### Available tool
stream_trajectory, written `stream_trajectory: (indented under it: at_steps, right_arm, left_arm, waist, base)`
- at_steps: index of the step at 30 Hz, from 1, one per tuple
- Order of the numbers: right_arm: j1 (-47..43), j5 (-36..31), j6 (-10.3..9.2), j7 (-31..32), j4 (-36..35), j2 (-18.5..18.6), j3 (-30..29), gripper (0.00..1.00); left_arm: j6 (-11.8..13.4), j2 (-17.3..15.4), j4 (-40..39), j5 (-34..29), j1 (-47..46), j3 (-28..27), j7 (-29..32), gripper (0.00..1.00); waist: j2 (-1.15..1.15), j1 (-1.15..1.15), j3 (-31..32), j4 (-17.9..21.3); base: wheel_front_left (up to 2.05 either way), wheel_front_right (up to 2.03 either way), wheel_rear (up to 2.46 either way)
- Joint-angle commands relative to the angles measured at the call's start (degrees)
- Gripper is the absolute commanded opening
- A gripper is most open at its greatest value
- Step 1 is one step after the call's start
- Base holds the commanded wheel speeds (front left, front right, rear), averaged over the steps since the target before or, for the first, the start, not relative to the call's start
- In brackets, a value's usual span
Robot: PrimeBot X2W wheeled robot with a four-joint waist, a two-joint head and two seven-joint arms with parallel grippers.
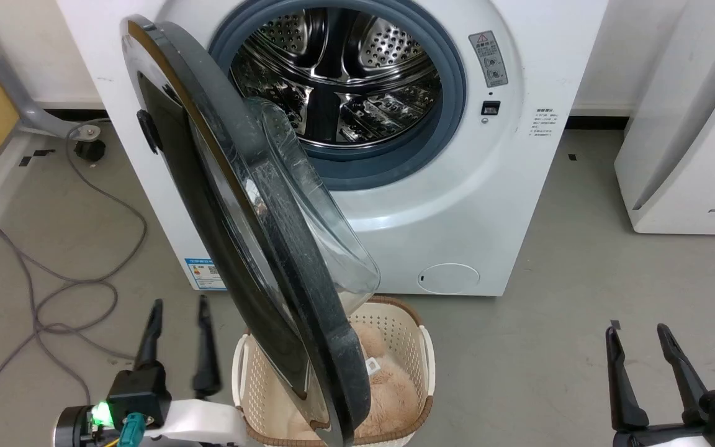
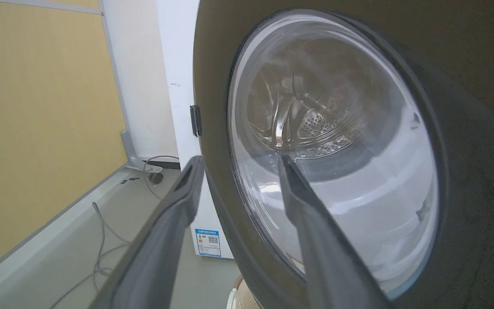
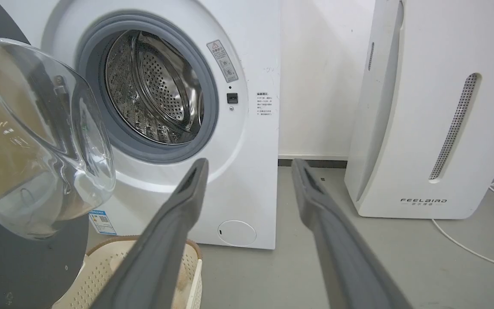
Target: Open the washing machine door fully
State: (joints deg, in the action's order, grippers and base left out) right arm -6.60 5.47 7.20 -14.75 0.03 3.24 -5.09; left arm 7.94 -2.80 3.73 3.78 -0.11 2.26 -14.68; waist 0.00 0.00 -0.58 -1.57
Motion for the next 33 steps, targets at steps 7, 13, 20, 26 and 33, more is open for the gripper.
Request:
stream_trajectory:
  at_steps: [7,13,20,26,33]
  right_arm:
    - [-0.93,-0.04,0.29,-0.25,-0.21,-0.35,-0.35,1.00]
    - [-1.24,0.15,0.29,-0.25,-0.46,-0.35,-0.37,1.00]
    - [-1.33,0.33,0.29,-0.25,-0.81,-0.35,-0.15,1.00]
    - [-1.37,0.34,0.29,-0.25,-0.85,-0.35,0.03,1.00]
    - [-1.73,0.51,0.29,-0.25,-0.75,-0.36,0.25,1.00]
  left_arm:
    - [0.06,-0.53,-5.14,-1.73,-1.52,-2.01,-0.32,0.00]
    - [-0.87,-0.60,-14.02,-2.87,-3.48,-0.84,-0.32,0.00]
    - [-2.23,-0.43,-22.56,-3.83,-4.75,4.81,-0.32,0.00]
    - [-3.93,-0.32,-26.25,-4.17,-5.95,11.05,-0.32,0.00]
    - [-5.80,-0.26,-27.70,-4.31,-6.11,17.65,-0.32,0.00]
  waist:
    - [0.00,0.00,0.23,-0.22]
    - [0.00,0.00,0.44,-0.51]
    - [0.00,0.00,0.63,-0.55]
    - [0.00,0.00,0.88,-0.67]
    - [0.00,0.00,1.43,-0.85]
  base:
    - [0.00,0.00,0.00]
    - [0.00,0.00,0.00]
    - [0.00,0.00,0.00]
    - [0.00,0.00,0.00]
    - [0.00,0.00,0.00]
